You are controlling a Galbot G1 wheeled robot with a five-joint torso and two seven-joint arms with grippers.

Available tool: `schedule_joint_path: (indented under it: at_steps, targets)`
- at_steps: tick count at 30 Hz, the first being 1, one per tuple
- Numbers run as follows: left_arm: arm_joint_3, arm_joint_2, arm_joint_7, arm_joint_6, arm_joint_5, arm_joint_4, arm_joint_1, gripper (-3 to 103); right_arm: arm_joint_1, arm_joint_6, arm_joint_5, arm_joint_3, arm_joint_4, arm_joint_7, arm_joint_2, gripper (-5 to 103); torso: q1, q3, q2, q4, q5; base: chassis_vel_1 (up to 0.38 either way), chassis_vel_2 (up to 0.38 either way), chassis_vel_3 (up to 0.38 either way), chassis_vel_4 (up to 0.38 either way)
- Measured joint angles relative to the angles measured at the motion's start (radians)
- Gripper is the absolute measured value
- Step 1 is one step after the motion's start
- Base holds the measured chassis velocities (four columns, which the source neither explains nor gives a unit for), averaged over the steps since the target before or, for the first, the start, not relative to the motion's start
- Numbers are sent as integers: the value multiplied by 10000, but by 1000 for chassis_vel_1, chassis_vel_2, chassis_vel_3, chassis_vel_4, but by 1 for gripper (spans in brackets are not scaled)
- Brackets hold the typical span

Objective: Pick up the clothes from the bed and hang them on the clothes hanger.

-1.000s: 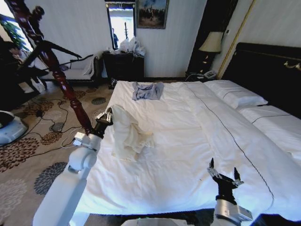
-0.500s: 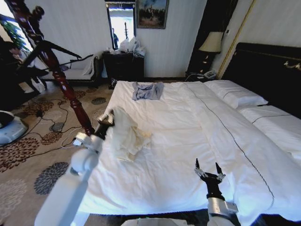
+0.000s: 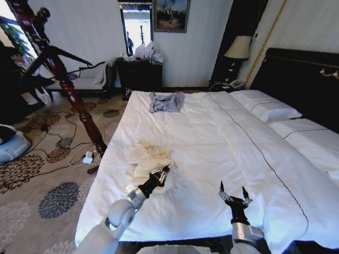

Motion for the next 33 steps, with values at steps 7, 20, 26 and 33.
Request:
schedule_joint_path:
  at_steps: [7,20,26,33]
  targets:
    - [204,-224,-1870,1961,-130,-93,200,7,-42,0,-81,30,-8,60,86,100,1,0,0,-1,-1,0,0,0,0]
    - [-1848,1147,-4182,5704,-1427,-3158,2742,56,-16,1,-228,64,-33,314,135,100,2,1,0,3,-1,0,0,0,0]
    - [-3225,1169,-4690,5629,-2678,-3192,2017,77,-120,69,-379,157,-35,477,289,100,1,0,1,-9,-5,0,0,0,0]
    - [-3793,170,-5507,5134,-4256,-918,279,99,-136,107,-571,64,-41,517,401,100,3,2,0,1,-3,0,0,0,0]
